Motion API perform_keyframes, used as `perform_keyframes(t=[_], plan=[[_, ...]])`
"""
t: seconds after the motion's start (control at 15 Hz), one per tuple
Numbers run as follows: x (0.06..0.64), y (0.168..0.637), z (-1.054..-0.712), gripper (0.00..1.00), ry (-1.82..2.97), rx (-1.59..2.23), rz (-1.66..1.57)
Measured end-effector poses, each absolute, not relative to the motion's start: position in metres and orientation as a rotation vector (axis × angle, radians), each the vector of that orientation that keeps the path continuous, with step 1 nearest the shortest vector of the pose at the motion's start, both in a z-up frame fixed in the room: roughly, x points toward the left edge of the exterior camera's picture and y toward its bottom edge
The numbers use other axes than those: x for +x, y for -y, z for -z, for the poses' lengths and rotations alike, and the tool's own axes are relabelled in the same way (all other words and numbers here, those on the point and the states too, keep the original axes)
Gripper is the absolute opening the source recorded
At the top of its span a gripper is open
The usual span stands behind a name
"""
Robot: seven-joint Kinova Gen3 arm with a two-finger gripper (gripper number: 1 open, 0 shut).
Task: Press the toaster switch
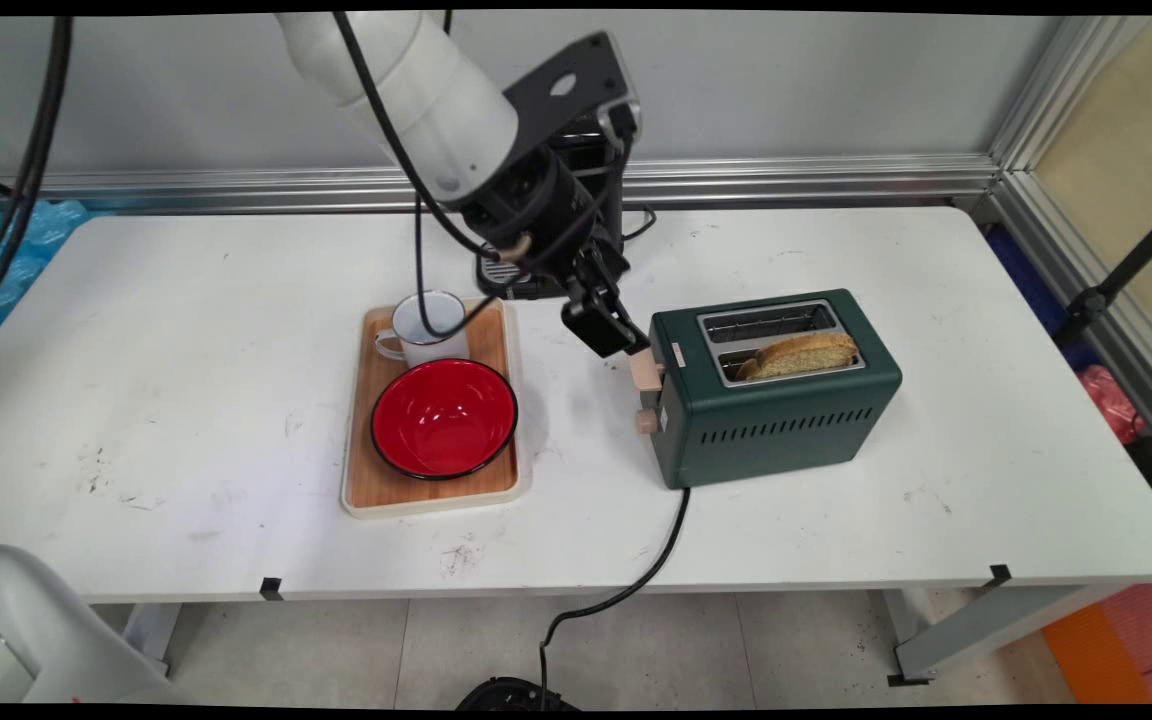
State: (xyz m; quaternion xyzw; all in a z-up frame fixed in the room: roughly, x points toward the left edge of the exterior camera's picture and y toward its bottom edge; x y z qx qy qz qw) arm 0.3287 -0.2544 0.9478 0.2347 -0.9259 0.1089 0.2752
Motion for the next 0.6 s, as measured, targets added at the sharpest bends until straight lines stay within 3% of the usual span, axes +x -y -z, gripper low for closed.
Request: perform_keyframes(t=[0.07, 0.6], plan=[[0.327, 0.256, -0.944, 0.0, 2.491, 0.625, -0.292], [0.313, 0.268, -0.91, 0.0, 2.523, 0.599, -0.275]])
